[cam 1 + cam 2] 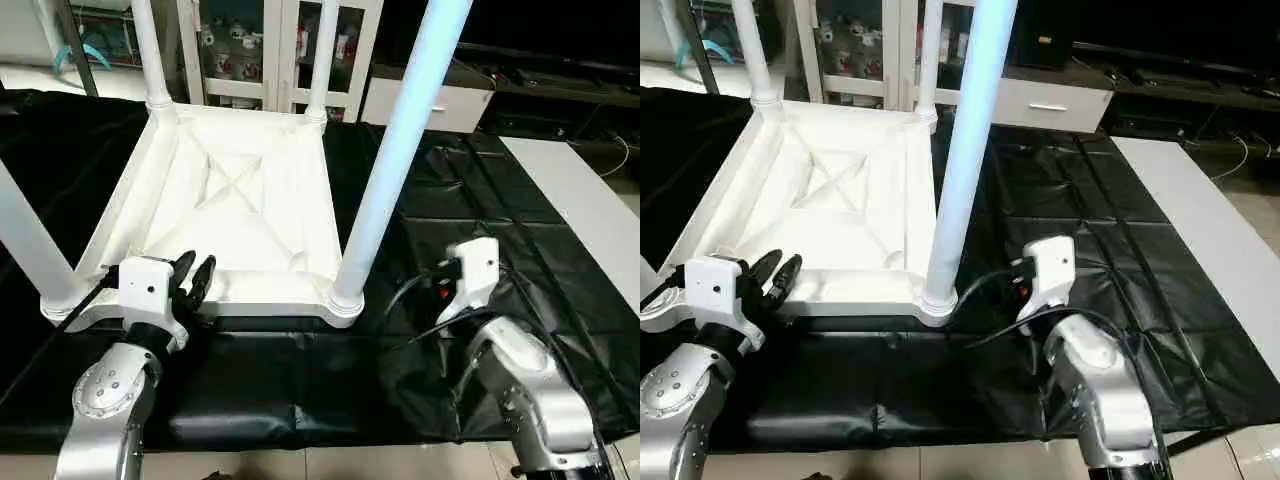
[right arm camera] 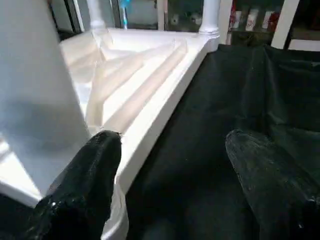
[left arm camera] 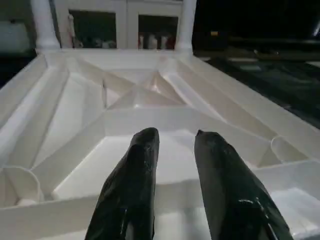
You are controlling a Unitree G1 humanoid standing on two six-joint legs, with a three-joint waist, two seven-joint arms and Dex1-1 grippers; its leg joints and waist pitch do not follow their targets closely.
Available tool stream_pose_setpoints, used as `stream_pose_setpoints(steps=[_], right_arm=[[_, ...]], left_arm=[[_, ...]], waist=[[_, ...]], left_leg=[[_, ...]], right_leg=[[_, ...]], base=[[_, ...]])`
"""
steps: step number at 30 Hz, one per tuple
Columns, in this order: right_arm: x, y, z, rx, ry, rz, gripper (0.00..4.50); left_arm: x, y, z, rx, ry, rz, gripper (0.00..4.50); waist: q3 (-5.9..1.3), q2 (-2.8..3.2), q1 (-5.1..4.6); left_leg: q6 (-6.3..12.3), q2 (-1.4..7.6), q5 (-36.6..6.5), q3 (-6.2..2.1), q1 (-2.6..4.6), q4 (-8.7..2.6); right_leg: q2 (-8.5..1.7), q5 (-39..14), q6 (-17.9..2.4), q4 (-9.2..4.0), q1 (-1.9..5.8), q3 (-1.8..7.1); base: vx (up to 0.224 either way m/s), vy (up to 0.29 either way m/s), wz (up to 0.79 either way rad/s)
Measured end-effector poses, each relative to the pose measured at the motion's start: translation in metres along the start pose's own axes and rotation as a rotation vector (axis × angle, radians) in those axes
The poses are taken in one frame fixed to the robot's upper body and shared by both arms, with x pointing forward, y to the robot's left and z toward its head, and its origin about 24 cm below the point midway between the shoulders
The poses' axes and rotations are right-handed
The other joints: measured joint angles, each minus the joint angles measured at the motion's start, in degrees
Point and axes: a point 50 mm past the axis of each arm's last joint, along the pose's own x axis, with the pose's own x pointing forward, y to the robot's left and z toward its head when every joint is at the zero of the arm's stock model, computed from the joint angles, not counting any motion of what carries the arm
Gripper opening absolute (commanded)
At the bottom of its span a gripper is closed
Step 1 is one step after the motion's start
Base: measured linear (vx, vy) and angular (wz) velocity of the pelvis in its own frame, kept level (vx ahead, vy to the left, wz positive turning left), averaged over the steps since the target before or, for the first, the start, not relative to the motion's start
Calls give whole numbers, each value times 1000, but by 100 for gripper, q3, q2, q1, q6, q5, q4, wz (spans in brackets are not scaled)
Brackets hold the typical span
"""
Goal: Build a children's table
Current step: Rotate leg to tighten
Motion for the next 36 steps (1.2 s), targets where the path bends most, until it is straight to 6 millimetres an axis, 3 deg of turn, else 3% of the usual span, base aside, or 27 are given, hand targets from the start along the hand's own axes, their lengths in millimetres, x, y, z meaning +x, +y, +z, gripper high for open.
stream_pose_setpoints(steps=[5, 6, 10, 13, 15, 17, 19, 22, 26, 31, 36], right_arm=[[-3, 3, -3, 4, -4, 51, 365], [-4, 5, -2, 20, -10, 85, 365], [-7, 7, 0, 2, -2, 190, 365], [-6, 13, 0, 19, -3, 264, 365], [-7, 17, 2, 26, -6, 310, 365], [-8, 17, 3, 22, -7, 320, 365], [-6, 17, 4, 19, -14, 307, 365], [-2, 11, 6, 43, -39, 249, 365], [-2, 7, 6, 65, -50, 225, 365], [3, 6, 14, 82, -91, 202, 365], [4, 6, 9, 105, -78, 197, 365]], left_arm=[[-7, -5, -4, -15, -27, 20, 144], [-12, -4, -3, -48, -57, 21, 170], [-43, -5, -6, -144, -106, -115, 190], [-57, 15, -5, -71, -146, -51, 216], [-65, 45, -5, 2, -147, 19, 241], [-71, 61, -5, 12, -146, 69, 255], [-80, 69, -4, 27, -156, 79, 260], [-95, 70, -6, 40, -167, 122, 294], [-97, 73, 6, 71, -254, 218, 320], [-78, 84, 33, 141, -322, 197, 366], [-63, 87, 40, 155, -323, 170, 397]], waist=[[-5, -107, 6], [-15, -123, -2], [-19, -202, 15], [-14, -246, 45], [-17, -273, 85], [-18, -282, 115], [-29, -346, 142], [-24, -387, 132], [-23, -413, 162], [-23, -411, 158], [-13, -387, 135]], left_leg=[[0, 1, 0, -5, -2, 1], [0, 0, -1, -7, -1, 1], [5, 1, -6, -5, -5, -3], [3, 5, -5, -9, 2, -2], [3, 7, -5, -21, 15, -1], [3, 6, -5, -23, 14, 2], [3, 4, -5, -26, 16, 17], [10, 0, -9, -49, 10, 46], [10, 0, -9, -73, 9, 61], [9, 0, -9, -125, 14, 60], [8, -4, -8, -139, 14, 74]], right_leg=[[1, 0, 2, 0, -3, 1], [1, 0, 4, -1, -1, 1], [1, -8, 15, -6, -3, 2], [9, -8, 15, -2, -2, 2], [23, -7, 15, 1, 0, 4], [23, -8, 15, -1, 1, 14], [23, -8, 15, -2, 13, 23], [20, -9, 17, -20, 26, 32], [23, -9, 17, -11, 42, 23], [48, -9, 17, -1, 56, 9], [49, -9, 17, -3, 69, 11]], base=[[0, 0, 0], [0, 0, 0], [0, 0, 0], [0, 0, 0], [0, 0, 0], [0, 0, 0], [0, 0, 0], [0, 0, 0], [0, 0, 0], [0, 0, 0], [0, 0, 0]])
